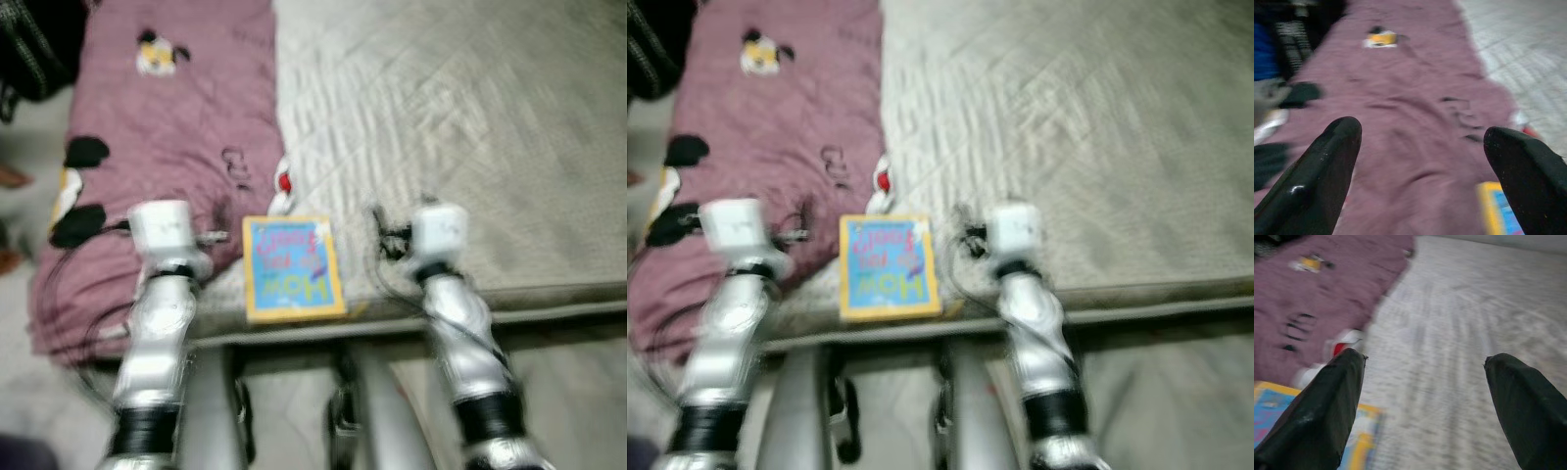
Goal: Clean up the room
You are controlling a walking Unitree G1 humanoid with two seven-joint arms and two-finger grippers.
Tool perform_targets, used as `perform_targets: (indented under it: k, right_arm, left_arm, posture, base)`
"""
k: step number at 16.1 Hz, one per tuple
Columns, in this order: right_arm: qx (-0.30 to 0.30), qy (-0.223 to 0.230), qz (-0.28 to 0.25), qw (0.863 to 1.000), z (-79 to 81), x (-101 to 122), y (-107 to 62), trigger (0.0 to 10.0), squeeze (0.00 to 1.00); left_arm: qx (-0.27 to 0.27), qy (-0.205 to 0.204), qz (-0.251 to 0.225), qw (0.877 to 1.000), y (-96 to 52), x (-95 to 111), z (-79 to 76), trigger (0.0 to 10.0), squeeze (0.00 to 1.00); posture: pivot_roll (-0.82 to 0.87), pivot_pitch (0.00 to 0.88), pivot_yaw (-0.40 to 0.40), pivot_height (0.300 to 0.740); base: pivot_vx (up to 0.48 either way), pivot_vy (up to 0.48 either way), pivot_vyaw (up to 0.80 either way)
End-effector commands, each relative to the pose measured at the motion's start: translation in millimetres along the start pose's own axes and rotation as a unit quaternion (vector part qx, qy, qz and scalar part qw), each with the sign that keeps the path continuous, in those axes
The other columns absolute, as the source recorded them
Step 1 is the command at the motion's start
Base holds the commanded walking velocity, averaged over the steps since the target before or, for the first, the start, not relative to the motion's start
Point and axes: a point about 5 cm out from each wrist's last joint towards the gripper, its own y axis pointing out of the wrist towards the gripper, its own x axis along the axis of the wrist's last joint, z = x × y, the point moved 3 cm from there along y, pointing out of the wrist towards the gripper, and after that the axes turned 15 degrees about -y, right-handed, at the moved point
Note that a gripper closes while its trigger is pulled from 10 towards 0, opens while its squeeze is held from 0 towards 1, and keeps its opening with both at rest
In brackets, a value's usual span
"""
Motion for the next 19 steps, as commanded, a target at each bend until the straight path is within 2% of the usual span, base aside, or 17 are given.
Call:
perform_targets:
  k: [1,14,17,19]
  right_arm:
    - [-0.013,-0.006,0.031,0.999,-9.9,-18.0,-10.6,10.0,0.0]
    - [-0.007,-0.014,0.033,0.999,-9.1,-21.8,-9.5,10.0,0.0]
    - [0.002,-0.019,0.036,0.999,-9.6,-23.1,-12.4,10.0,0.0]
    - [-0.004,-0.016,0.036,0.999,-13.7,-21.7,-14.9,10.0,0.0]
  left_arm:
    - [-0.012,-0.007,0.01,1.0,-3.1,-6.3,-9.7,10.0,0.0]
    - [-0.002,-0.024,0.024,0.999,-2.1,-11.8,-10.1,10.0,0.0]
    - [0.016,-0.036,0.059,0.997,-5.7,-26.3,-4.2,10.0,0.0]
    - [0.036,-0.059,0.084,0.994,-7.3,-39.0,-1.6,10.0,0.0]
  posture:
    - [-0.03,0.232,-0.029,0.598]
    - [-0.02,0.209,-0.033,0.593]
    - [-0.04,0.225,-0.044,0.563]
    - [-0.05,0.243,-0.044,0.54]
  base:
    - [0.0,0.0,0.0]
    - [0.0,0.0,0.0]
    - [0.0,0.0,0.0]
    - [0.0,0.0,0.0]
